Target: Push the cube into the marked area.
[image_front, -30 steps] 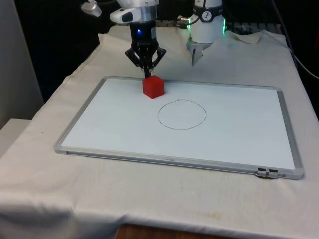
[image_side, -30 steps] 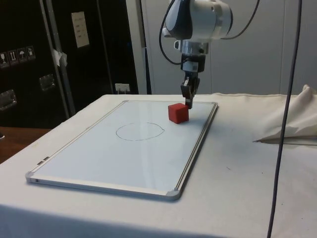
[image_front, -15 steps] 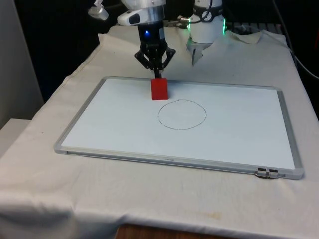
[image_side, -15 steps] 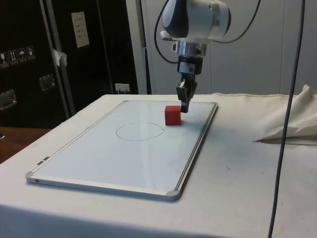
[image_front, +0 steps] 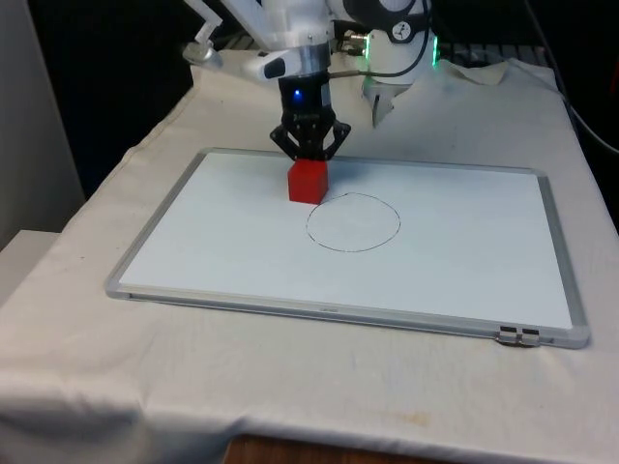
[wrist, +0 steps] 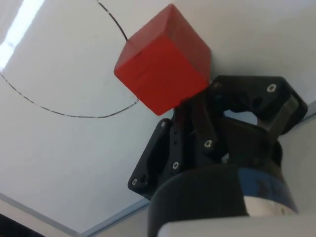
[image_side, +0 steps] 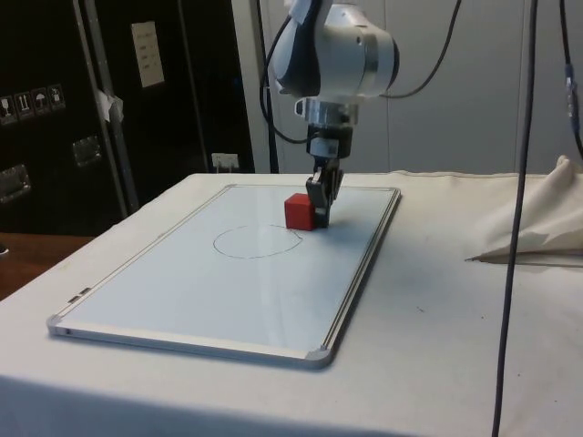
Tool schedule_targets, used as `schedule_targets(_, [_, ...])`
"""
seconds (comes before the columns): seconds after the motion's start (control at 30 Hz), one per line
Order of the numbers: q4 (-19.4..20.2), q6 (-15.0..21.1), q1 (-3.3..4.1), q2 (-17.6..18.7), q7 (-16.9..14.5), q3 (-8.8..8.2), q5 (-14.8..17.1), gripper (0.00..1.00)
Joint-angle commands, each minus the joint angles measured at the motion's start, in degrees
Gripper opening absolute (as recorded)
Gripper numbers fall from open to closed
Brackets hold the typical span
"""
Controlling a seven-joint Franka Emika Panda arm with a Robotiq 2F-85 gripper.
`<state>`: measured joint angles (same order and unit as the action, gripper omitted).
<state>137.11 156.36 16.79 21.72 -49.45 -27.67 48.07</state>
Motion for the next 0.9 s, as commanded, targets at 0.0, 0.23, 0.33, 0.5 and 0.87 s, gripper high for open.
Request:
schedule_targets(0.0, [-0.3,0.8,-0.40,-0.2,-1.3,0.69,1.2,0.00])
schedule_targets(0.23, [-1.0,1.6,-0.52,0.7,-3.3,0.63,1.3,0.00])
schedule_targets(0.33, [-1.3,2.2,-0.52,1.2,-4.1,0.57,1.1,0.00])
schedule_targets(0.5, [-1.4,2.1,-0.17,1.5,-3.8,-0.11,0.1,0.00])
schedule_targets(0.87, [-4.8,6.2,0.11,4.6,-3.4,0.17,0.3,0.00])
